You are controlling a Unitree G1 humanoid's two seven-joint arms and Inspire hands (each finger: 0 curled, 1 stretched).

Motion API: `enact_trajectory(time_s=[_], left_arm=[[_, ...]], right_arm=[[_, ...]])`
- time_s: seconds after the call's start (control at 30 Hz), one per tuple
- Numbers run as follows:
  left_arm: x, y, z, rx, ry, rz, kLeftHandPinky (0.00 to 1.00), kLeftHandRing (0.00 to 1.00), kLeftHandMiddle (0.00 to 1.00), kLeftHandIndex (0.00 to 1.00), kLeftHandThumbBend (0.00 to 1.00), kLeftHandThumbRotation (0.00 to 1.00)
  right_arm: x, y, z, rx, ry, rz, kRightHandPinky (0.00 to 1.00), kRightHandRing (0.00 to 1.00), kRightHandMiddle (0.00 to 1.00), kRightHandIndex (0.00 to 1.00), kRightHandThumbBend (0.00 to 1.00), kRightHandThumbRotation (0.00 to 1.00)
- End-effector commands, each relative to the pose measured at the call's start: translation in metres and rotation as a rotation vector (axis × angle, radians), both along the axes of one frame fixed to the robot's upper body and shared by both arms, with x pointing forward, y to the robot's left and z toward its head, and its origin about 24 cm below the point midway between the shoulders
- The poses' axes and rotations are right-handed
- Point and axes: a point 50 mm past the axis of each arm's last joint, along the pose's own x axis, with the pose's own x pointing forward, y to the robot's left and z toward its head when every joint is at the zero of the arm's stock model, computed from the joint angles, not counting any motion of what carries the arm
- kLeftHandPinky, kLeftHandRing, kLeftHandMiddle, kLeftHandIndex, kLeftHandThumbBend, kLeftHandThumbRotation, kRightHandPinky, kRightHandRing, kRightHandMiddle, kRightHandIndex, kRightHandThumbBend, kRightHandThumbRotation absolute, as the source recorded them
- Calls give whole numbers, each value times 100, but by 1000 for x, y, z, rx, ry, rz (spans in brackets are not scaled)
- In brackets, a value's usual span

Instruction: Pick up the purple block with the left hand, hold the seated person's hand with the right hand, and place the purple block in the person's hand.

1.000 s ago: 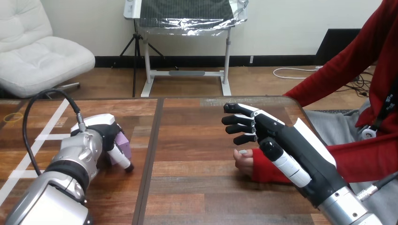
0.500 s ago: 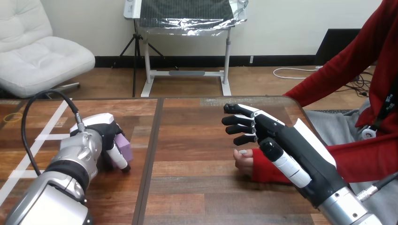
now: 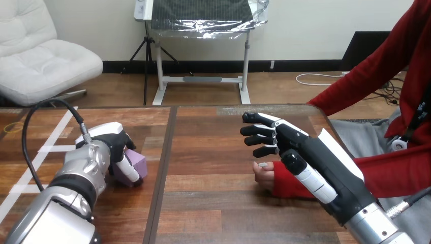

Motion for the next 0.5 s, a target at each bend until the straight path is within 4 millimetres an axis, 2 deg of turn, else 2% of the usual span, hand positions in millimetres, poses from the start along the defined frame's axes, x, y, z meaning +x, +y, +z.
enact_trajectory(time_s=[0.0, 0.17, 0.47], left_arm=[[8, -2, 12, 0, -70, -7, 30, 42, 55, 81, 60, 0], [7, -2, 11, 1, -90, -6, 30, 41, 53, 76, 61, 0], [6, -1, 10, -7, -123, 5, 30, 41, 50, 59, 63, 0]], right_arm=[[4, 3, 21, 15, -100, 21, 73, 80, 82, 86, 100, 100], [4, 3, 21, 13, -99, 20, 72, 80, 82, 86, 100, 100], [3, 3, 21, 11, -99, 19, 72, 79, 82, 86, 100, 100]])
